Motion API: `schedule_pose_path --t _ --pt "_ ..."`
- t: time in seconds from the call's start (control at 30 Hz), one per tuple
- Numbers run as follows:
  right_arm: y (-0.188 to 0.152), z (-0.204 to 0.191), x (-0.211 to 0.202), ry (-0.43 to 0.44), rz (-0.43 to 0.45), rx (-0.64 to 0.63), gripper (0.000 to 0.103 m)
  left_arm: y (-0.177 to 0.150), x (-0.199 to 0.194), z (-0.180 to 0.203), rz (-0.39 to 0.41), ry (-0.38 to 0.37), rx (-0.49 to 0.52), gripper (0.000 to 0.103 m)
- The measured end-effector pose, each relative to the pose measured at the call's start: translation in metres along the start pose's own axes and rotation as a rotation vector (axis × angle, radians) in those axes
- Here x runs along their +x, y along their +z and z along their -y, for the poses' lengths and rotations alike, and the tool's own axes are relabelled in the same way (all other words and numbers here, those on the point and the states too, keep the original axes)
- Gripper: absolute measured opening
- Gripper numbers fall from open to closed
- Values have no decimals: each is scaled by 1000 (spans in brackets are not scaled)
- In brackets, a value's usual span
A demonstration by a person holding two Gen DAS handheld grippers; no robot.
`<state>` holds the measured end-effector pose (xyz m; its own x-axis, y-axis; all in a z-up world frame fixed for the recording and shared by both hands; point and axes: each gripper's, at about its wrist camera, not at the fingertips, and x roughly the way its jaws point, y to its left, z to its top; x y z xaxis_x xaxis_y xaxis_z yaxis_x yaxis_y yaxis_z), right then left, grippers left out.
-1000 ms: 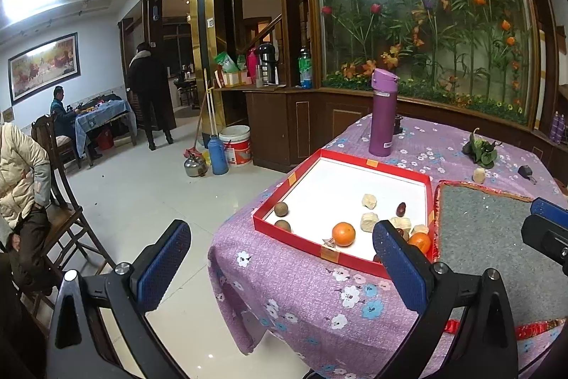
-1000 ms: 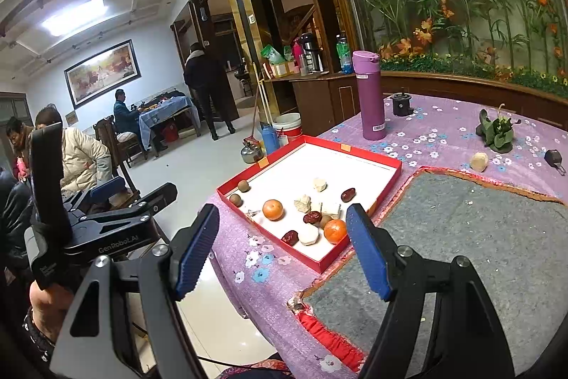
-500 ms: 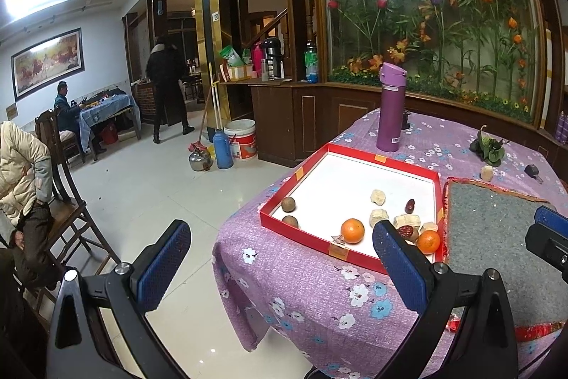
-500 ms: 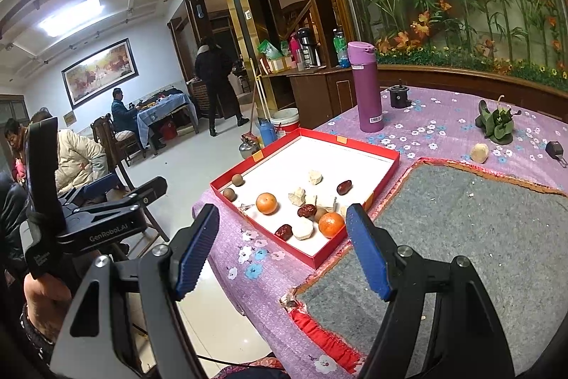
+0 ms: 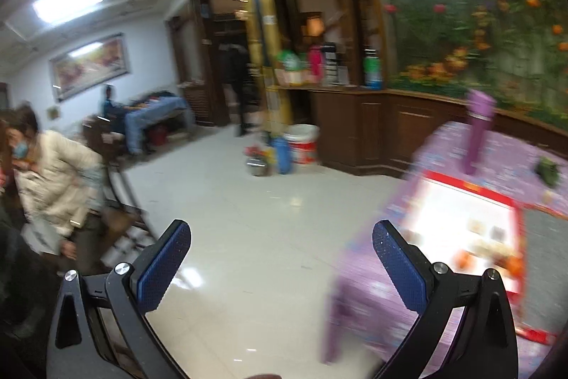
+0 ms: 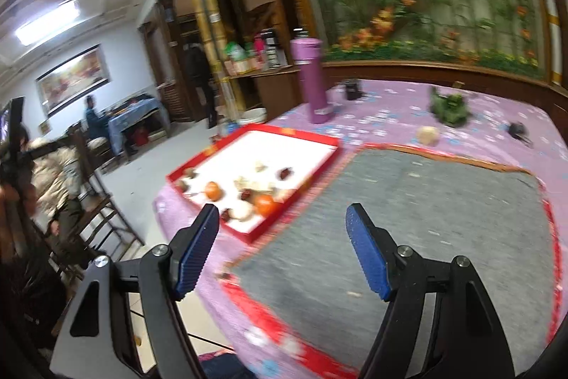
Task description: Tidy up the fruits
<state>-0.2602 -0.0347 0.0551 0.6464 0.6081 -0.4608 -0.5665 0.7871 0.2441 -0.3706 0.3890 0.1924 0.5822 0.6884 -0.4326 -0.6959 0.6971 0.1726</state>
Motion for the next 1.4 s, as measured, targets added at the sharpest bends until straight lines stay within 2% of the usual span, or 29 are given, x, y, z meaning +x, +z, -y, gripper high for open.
schedule_pose_path --t 0.07,0.13,0.17,0.27,0.4,0.43,0.5,0.53,0.63,0.77,0.97,1.13,1.2,1.4 --pt "0 25 -17 -57 19 41 75 25 21 -33 -15 124 11 102" --pt "-1 47 -35 -112 40 71 75 51 45 -62 -65 192 48 102" --pt "-2 57 -45 -147 51 86 75 70 62 -84 -101 260 60 102" --pt "-6 84 -71 -229 76 131 75 112 93 -133 -143 431 81 102" --pt "-12 109 -92 -301 89 193 75 161 112 -185 -145 617 79 102" --pt "-13 113 -95 -312 88 204 75 164 112 -193 -140 644 73 102" --pt "-16 116 -99 -324 85 211 75 168 110 -213 -155 761 20 102" --pt "-18 116 -100 -329 86 205 76 162 104 -215 -127 767 -9 102" --pt "-19 115 -95 -332 74 190 76 126 104 -196 -66 726 3 102" --pt "-13 103 -85 -284 75 172 76 61 103 -145 -50 543 83 102" --pt "-7 63 -70 -202 63 77 76 -9 69 -65 4 248 80 102" --pt "-11 42 -64 -138 56 47 76 -25 35 -16 48 5 14 102" --pt "-11 36 -63 -126 57 39 76 -27 21 -3 86 -43 -5 102" --pt "-10 21 -65 -95 68 -9 76 -19 -23 35 181 -175 49 102"
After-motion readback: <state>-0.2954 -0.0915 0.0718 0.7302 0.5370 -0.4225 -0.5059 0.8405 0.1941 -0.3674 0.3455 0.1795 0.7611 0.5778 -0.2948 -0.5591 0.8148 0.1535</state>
